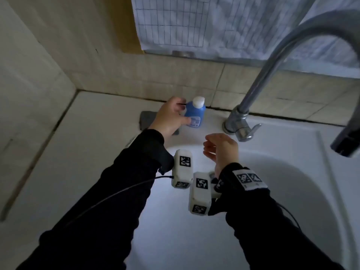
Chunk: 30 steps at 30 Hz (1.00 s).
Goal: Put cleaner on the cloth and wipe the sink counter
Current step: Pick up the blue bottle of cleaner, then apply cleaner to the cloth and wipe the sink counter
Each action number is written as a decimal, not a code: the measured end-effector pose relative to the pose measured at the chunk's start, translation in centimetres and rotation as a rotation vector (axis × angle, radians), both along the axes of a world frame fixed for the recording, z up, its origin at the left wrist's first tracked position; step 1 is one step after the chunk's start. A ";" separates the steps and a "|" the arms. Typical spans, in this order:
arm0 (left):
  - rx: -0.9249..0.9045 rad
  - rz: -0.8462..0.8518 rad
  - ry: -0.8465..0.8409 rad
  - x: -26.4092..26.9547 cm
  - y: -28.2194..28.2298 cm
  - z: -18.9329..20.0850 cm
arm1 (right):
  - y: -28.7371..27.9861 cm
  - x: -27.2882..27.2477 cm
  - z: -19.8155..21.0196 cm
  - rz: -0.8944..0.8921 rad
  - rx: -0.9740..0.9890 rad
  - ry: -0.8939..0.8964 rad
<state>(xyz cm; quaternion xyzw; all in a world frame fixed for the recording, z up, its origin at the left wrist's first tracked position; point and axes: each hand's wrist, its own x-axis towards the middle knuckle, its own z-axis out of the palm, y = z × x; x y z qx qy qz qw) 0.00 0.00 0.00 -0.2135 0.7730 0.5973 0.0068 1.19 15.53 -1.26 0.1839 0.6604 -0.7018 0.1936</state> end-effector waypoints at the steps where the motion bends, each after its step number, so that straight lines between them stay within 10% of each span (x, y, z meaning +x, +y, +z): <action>1: -0.039 -0.052 0.013 -0.6 0.3 0.0 | 0.3 -0.4 -0.2 0.019 0.011 0.018; 20: -0.333 -0.078 0.198 0.3 -6.4 2.9 | -9.1 -1.3 -3.9 0.749 0.768 0.961; 30: -0.268 0.012 0.257 2.6 -10.5 4.2 | -12.6 -2.1 -6.0 1.099 1.183 0.829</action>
